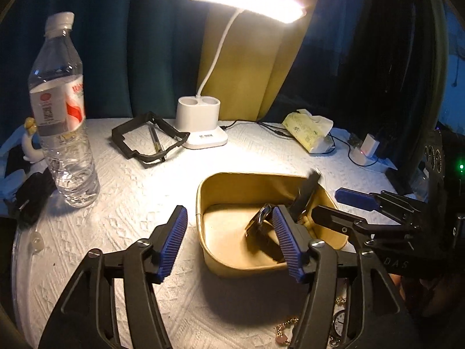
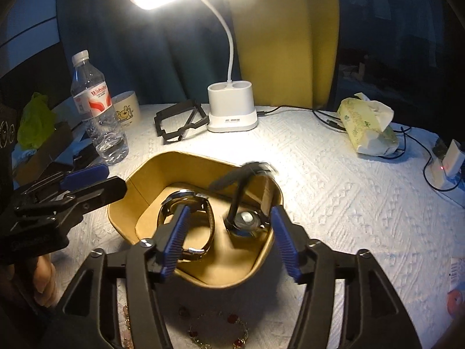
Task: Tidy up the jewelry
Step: 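Carry both watches into the kraft box and open both grippers to release them, then grasp the white-faced pocket watch with the right gripper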
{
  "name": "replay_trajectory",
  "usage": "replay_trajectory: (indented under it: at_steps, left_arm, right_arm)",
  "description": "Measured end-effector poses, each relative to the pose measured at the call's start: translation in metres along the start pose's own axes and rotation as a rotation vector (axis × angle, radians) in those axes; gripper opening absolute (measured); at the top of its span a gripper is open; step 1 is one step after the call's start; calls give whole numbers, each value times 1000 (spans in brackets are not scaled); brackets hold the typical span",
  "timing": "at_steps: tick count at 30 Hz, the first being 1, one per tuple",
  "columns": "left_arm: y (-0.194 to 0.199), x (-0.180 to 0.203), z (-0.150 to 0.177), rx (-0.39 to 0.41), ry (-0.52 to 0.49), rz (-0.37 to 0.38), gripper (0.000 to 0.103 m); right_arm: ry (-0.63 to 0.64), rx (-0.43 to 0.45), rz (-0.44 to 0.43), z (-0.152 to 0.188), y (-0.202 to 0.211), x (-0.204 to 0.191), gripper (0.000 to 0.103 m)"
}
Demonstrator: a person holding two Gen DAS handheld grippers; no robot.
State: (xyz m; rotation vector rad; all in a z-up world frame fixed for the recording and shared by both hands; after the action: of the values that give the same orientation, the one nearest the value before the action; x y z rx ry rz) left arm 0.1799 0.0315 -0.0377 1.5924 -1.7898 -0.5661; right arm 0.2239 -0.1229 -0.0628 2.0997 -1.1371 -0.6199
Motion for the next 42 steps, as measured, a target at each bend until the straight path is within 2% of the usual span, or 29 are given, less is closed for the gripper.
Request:
replay_trajectory:
  at_steps: [4, 7, 9, 13, 17, 19, 21, 26, 29, 35, 38, 42]
  left_arm:
    - [14, 1, 4, 41, -2, -31, 73]
    - [23, 3, 7, 64, -8, -83, 78]
    - [32, 6, 12, 107, -17, -117, 82]
    - [43, 16, 24, 129, -57, -113, 84]
    - [48, 23, 40, 115, -67, -91, 85]
    - [49, 25, 47, 94, -71, -86, 86]
    - [50, 26, 54, 77, -79, -85, 86]
    - [50, 30, 75, 18, -102, -78, 86]
    - [50, 28, 87, -9, -86, -46, 86]
    - [51, 26, 102, -27, -74, -28, 86]
    - [53, 24, 107, -31, -70, -21, 86]
    - [52, 23, 113, -42, -72, -3, 86]
  right_arm:
    - [-13, 18, -27, 4, 12, 1, 78]
    - [-17, 24, -25, 10, 19, 0, 84]
    - [-22, 25, -23, 13, 24, 1, 87]
    - [-39, 25, -10, 26, 35, 4, 91]
    - [-42, 13, 15, 42, 43, 7, 91]
    - [-52, 27, 100, 53, 52, 9, 91]
    - [-51, 27, 141, 62, 57, 10, 91]
    - [-44, -4, 102, 83, 59, 10, 91]
    - [-25, -15, 86, 96, 60, 3, 91]
    - [14, -58, 36, 114, 50, -15, 90]
    - [29, -82, 20, 122, 44, -22, 86]
    - [52, -110, -1, 128, 36, -31, 73]
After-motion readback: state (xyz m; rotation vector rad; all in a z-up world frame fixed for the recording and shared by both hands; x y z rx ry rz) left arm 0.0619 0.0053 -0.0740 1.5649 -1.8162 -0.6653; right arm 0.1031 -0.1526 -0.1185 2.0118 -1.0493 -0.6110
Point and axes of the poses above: each gripper's, at about its wrist camera, not at the fingertips, and y roughly against the way its jaws point, x to its right, z to its underside, the point moved 3 cm from there along -y, roughly the way its jaws point, and after that the axes turned 10 degrees about -x, right-handed, at the moved point
